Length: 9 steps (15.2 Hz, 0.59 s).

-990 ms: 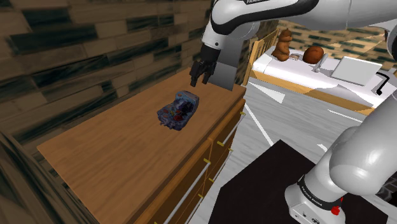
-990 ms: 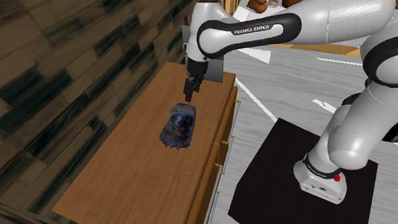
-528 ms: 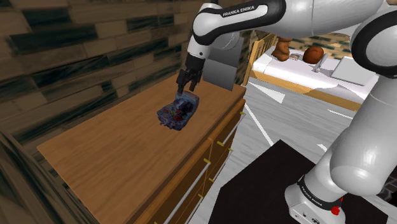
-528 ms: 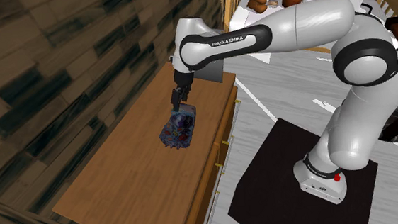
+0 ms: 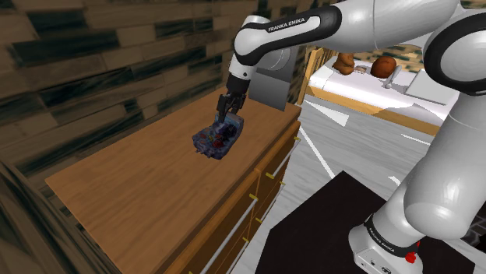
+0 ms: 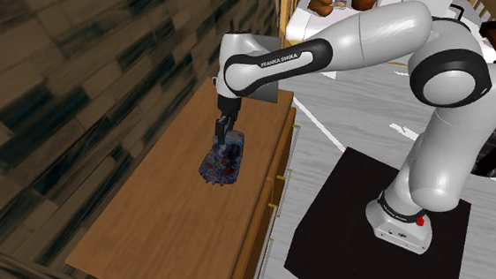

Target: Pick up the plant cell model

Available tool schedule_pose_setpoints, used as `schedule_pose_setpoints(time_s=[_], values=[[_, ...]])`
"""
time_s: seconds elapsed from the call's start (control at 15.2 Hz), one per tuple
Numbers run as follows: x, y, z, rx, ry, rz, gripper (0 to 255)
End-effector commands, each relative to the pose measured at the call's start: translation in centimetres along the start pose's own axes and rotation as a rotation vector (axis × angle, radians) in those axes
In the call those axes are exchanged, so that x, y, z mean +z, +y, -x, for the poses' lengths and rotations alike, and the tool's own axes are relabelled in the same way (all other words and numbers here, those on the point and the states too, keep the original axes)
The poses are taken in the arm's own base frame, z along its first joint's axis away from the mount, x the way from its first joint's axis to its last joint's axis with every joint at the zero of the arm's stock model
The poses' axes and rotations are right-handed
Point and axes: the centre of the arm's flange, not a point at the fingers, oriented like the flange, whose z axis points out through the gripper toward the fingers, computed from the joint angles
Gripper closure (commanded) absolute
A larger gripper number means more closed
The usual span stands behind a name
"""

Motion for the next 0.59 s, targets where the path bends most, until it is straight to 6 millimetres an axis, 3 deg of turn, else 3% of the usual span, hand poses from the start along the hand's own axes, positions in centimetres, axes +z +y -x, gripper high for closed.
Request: schedule_pose_setpoints(time_s=[0.0,0.53], values=[[0.08,0.00,0.00,0.000,-0.001,0.000,255],[-0.36,-0.20,0.01,0.000,-0.001,0.000,255]])
